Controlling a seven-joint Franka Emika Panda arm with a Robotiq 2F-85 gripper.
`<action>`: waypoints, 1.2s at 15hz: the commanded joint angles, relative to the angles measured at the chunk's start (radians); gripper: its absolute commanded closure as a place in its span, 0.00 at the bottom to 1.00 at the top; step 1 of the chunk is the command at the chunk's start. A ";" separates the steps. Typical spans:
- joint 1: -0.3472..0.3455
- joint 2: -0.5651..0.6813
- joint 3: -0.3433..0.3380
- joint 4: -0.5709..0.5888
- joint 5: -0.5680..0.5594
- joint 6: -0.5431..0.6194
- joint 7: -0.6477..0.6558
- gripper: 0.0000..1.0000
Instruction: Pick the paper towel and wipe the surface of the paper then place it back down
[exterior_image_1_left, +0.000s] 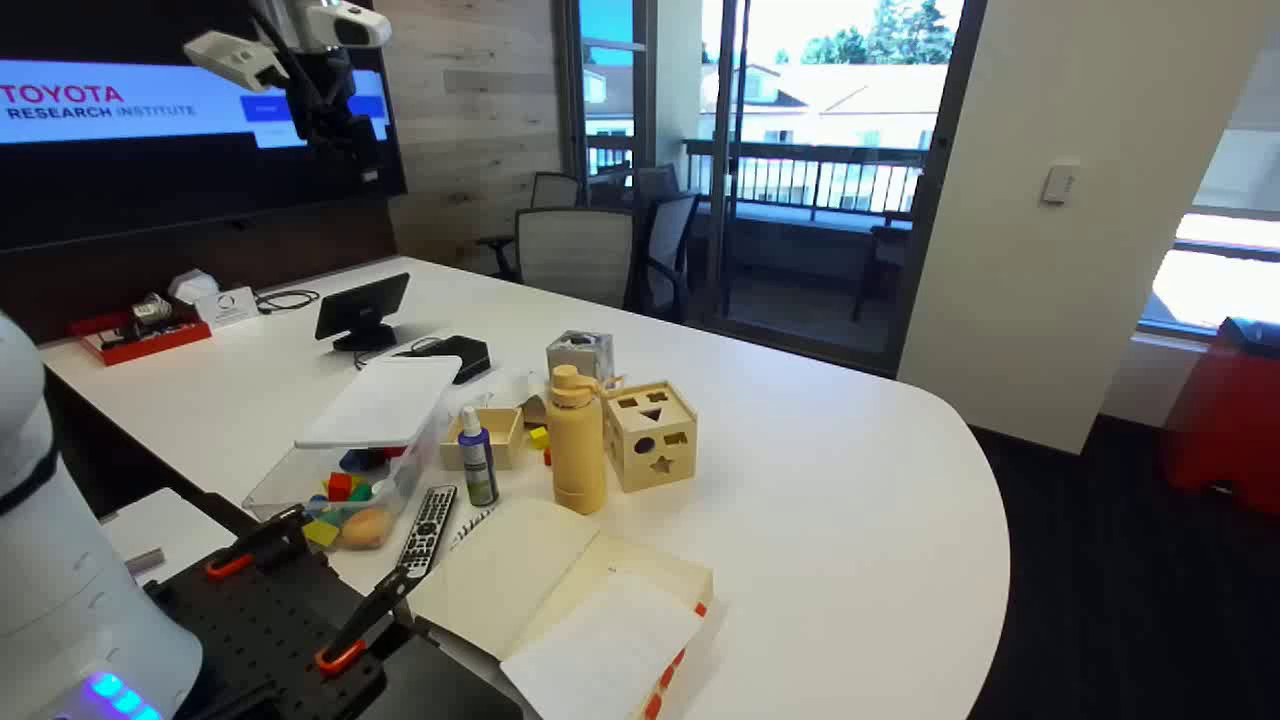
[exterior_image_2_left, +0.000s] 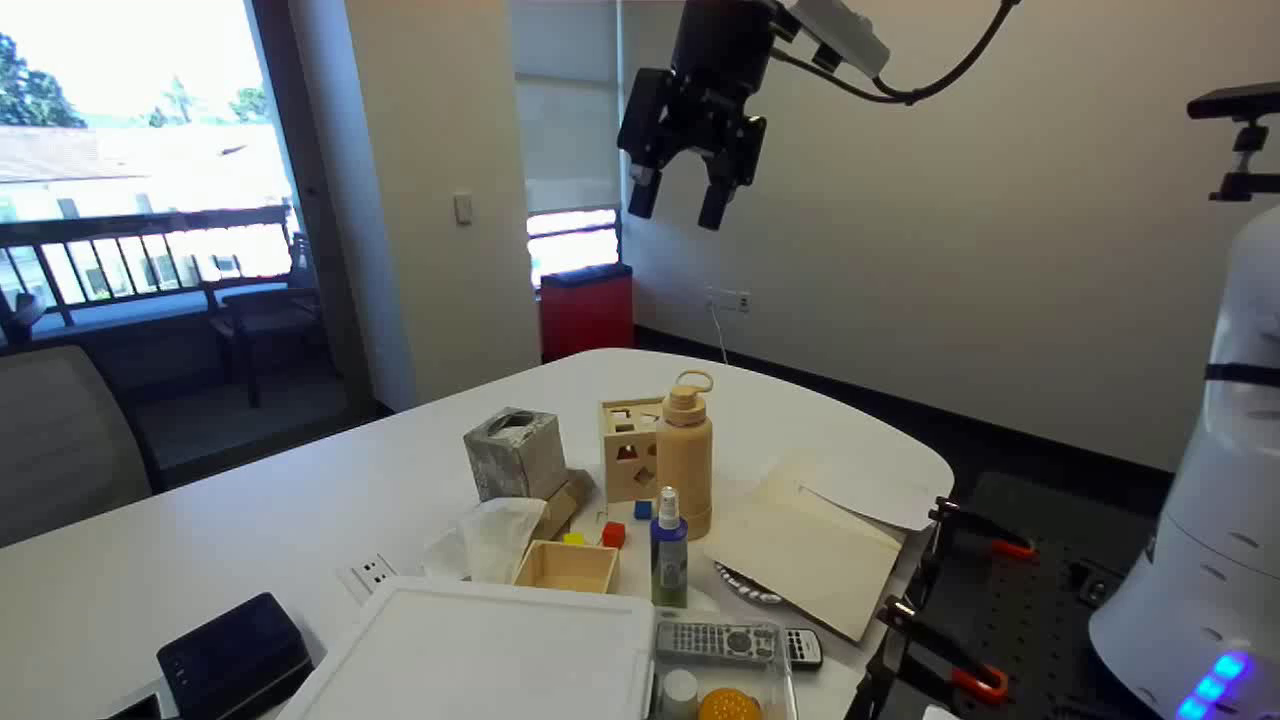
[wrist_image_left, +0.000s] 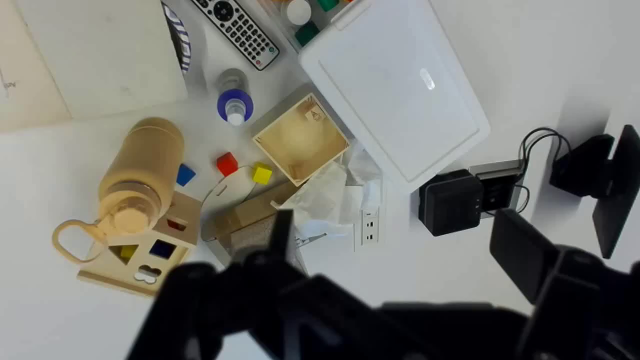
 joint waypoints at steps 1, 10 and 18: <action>-0.001 0.000 0.001 0.003 0.000 -0.004 0.000 0.00; -0.018 0.276 0.072 0.107 -0.039 0.224 0.090 0.00; 0.044 0.797 0.048 0.446 -0.502 0.290 0.566 0.00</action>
